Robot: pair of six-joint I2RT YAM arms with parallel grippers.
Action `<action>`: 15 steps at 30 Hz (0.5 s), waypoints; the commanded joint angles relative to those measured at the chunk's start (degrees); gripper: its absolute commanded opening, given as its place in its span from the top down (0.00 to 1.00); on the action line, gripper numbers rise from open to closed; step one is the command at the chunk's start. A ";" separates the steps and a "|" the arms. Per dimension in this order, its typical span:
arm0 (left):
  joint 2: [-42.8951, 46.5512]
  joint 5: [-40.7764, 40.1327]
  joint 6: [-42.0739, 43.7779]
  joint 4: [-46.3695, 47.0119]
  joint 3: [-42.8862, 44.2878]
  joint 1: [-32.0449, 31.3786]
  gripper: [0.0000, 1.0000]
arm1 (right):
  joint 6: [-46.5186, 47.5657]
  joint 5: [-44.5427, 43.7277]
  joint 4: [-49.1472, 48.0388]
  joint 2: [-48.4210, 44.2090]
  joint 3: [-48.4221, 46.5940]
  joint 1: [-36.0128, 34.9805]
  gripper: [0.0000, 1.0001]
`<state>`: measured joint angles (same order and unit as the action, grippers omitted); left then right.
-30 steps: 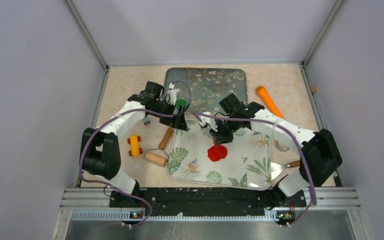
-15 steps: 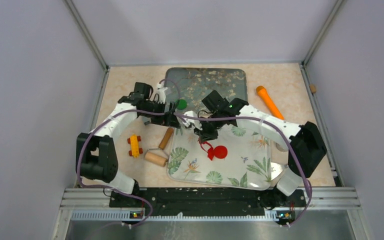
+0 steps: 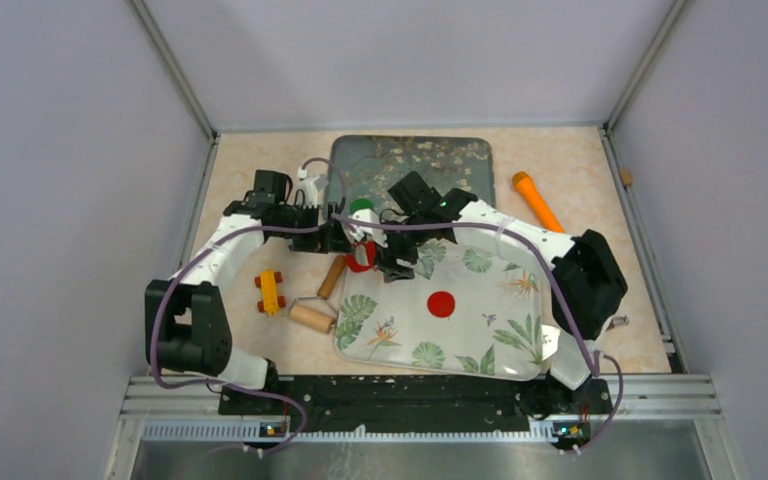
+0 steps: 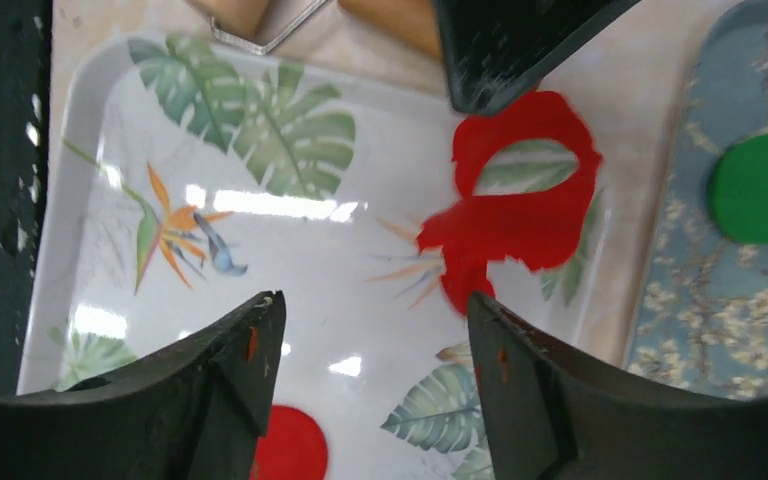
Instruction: Roll out the dumpling wrappers from the dough
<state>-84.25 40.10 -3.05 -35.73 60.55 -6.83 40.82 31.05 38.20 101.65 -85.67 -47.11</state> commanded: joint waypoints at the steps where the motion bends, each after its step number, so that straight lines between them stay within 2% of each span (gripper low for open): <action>1: 2.25 3.96 -2.64 3.87 -1.57 0.23 0.06 | 3.64 0.64 -0.25 0.81 2.42 -0.44 0.27; 9: 1.03 7.12 -7.75 10.61 -2.41 0.16 0.07 | 7.57 1.30 0.32 -1.95 2.56 -0.50 0.24; 12: -1.09 4.56 -9.11 9.89 -0.51 0.15 0.09 | 3.33 0.75 0.65 -3.53 2.18 0.56 0.24; 15: -1.31 -0.31 -7.38 8.71 1.14 0.15 0.11 | -5.27 2.87 -0.91 -7.24 3.80 6.96 0.26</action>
<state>-84.95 43.83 -10.15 -28.67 58.83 -6.83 43.94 31.22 39.64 101.84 -82.08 -46.17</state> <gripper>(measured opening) 0.903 0.750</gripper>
